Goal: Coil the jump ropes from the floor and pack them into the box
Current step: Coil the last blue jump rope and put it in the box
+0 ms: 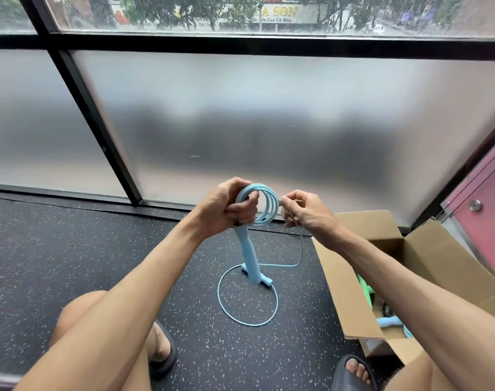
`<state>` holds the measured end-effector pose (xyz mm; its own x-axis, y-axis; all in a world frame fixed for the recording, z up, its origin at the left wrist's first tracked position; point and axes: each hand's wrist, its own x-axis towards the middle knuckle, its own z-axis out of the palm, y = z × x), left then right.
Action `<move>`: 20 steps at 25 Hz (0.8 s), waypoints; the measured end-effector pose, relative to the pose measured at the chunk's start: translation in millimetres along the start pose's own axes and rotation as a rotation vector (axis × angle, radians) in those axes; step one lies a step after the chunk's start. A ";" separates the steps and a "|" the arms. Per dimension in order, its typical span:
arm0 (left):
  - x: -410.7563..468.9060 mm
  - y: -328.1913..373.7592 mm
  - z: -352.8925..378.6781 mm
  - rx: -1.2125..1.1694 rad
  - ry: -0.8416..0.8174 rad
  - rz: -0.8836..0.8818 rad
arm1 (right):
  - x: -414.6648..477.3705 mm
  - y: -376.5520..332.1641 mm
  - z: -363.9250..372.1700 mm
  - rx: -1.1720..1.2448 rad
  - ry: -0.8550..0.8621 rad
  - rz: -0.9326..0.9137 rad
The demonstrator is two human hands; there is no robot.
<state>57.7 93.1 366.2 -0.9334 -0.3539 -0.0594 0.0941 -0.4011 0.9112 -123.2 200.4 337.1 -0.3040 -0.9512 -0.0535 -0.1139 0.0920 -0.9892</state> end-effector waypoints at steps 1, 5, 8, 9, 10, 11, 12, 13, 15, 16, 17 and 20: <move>0.0 2.2 -0.5 -0.078 0.022 0.047 | -1.1 1.7 1.6 -0.013 -0.033 0.036; 1.4 9.4 -5.3 -0.190 0.276 0.253 | -7.2 10.0 5.3 -0.061 -0.203 0.209; 3.9 8.7 -12.3 -0.126 0.493 0.398 | -12.4 10.3 12.7 -0.100 -0.305 0.294; 4.7 7.2 -14.9 -0.051 0.571 0.435 | -14.4 8.9 15.4 -0.118 -0.349 0.302; 5.6 5.3 -17.4 0.066 0.646 0.469 | -16.3 7.6 17.5 -0.131 -0.390 0.301; 6.3 3.2 -19.0 0.212 0.711 0.499 | -18.4 5.2 19.6 -0.137 -0.429 0.289; 6.4 0.9 -20.4 0.364 0.765 0.521 | -19.9 3.0 21.7 -0.137 -0.458 0.266; 6.4 -0.9 -21.6 0.509 0.801 0.530 | -20.9 0.3 24.2 -0.134 -0.475 0.232; 5.7 -3.1 -24.7 0.778 0.823 0.487 | -21.3 -5.2 27.7 -0.112 -0.460 0.161; 4.6 -3.6 -25.6 0.900 0.804 0.433 | -20.2 -7.5 28.3 -0.091 -0.431 0.134; 3.7 -4.5 -26.4 1.001 0.760 0.363 | -19.0 -9.9 28.2 -0.069 -0.397 0.111; 2.3 -9.0 -20.5 1.094 0.535 0.088 | -16.1 -15.7 22.3 -0.030 -0.287 0.054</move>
<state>61.7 78.6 349.5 -0.6537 -0.7508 0.0947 -0.4321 0.4730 0.7678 -95.4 207.8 350.5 -0.0311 -0.9887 -0.1466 -0.1344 0.1495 -0.9796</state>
